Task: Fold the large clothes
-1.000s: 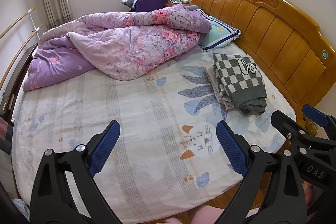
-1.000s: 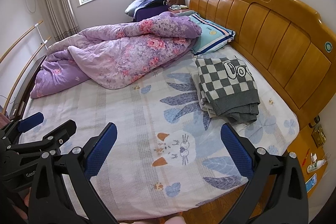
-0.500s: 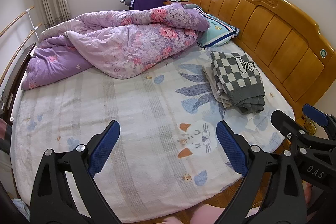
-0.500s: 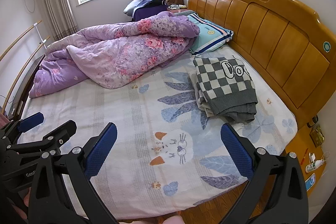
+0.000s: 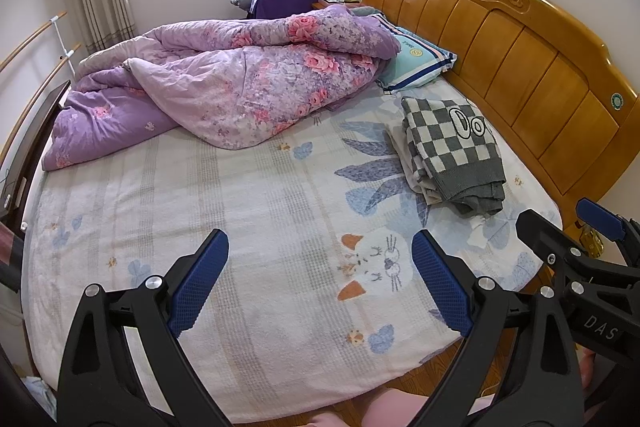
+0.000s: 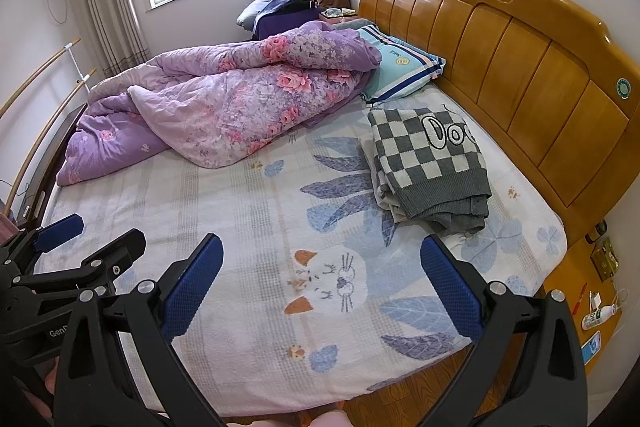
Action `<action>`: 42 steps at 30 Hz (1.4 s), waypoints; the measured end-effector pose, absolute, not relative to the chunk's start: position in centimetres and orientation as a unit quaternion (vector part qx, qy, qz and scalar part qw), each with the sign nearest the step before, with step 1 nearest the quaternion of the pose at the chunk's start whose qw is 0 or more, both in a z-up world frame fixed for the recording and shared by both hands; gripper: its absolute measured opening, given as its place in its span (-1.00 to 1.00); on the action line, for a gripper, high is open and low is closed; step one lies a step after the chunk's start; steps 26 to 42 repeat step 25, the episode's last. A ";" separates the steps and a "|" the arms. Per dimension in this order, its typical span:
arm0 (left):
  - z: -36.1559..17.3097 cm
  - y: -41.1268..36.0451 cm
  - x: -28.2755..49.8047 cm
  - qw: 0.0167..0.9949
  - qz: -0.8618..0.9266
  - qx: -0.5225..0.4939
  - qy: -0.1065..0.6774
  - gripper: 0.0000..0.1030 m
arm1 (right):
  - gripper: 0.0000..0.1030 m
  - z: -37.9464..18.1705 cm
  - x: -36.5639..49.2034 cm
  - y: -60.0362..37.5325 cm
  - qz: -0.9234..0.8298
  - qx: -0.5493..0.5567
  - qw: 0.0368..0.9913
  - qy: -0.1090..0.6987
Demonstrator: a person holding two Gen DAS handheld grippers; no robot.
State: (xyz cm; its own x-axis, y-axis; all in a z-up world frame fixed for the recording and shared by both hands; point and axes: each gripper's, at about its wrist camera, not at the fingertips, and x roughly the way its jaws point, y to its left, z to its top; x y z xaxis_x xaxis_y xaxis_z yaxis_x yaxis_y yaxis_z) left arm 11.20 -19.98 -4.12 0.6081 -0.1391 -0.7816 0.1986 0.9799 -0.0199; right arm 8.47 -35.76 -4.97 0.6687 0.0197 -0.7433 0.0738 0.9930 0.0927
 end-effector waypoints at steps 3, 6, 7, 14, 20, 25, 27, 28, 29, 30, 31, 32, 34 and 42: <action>-4.2 -20.0 11.2 0.896 -0.096 0.033 0.432 0.82 | 0.85 -4.9 8.5 -35.8 -0.015 0.057 0.912 0.406; -4.2 -20.0 11.2 0.896 -0.096 0.033 0.432 0.82 | 0.85 -4.9 8.4 -35.7 -0.015 0.057 0.912 0.406; -4.2 -20.0 11.2 0.896 -0.097 0.032 0.433 0.82 | 0.85 -4.9 8.4 -35.8 -0.015 0.058 0.912 0.406; -4.4 -20.2 10.6 0.896 -0.098 0.022 0.433 0.80 | 0.85 -5.2 7.7 -35.7 -0.015 0.058 0.911 0.408; -4.4 -20.1 11.1 0.895 -0.090 0.026 0.435 0.81 | 0.85 -5.3 7.8 -35.5 -0.018 0.053 0.910 0.411; -4.4 -19.9 11.3 0.894 -0.089 0.027 0.439 0.81 | 0.85 -5.3 7.9 -35.5 -0.016 0.053 0.909 0.414; -4.4 -19.9 11.3 0.894 -0.089 0.027 0.439 0.81 | 0.85 -5.3 7.9 -35.5 -0.016 0.053 0.909 0.414; -4.4 -19.9 11.3 0.894 -0.089 0.027 0.439 0.81 | 0.85 -5.3 7.9 -35.5 -0.016 0.053 0.909 0.414; -4.4 -19.9 11.3 0.894 -0.089 0.027 0.439 0.81 | 0.85 -5.3 7.9 -35.5 -0.016 0.053 0.909 0.414; -4.4 -19.9 11.3 0.894 -0.089 0.027 0.439 0.81 | 0.85 -5.3 7.9 -35.5 -0.016 0.053 0.909 0.414; -4.4 -19.9 11.3 0.894 -0.089 0.027 0.439 0.81 | 0.85 -5.3 7.9 -35.5 -0.016 0.053 0.909 0.414; -4.4 -19.9 11.3 0.894 -0.089 0.027 0.439 0.81 | 0.85 -5.3 7.9 -35.5 -0.016 0.053 0.909 0.414; -4.4 -19.9 11.3 0.894 -0.089 0.027 0.439 0.81 | 0.85 -5.3 7.9 -35.5 -0.016 0.053 0.909 0.414; -4.4 -19.9 11.3 0.894 -0.089 0.027 0.439 0.81 | 0.85 -5.3 7.9 -35.5 -0.016 0.053 0.909 0.414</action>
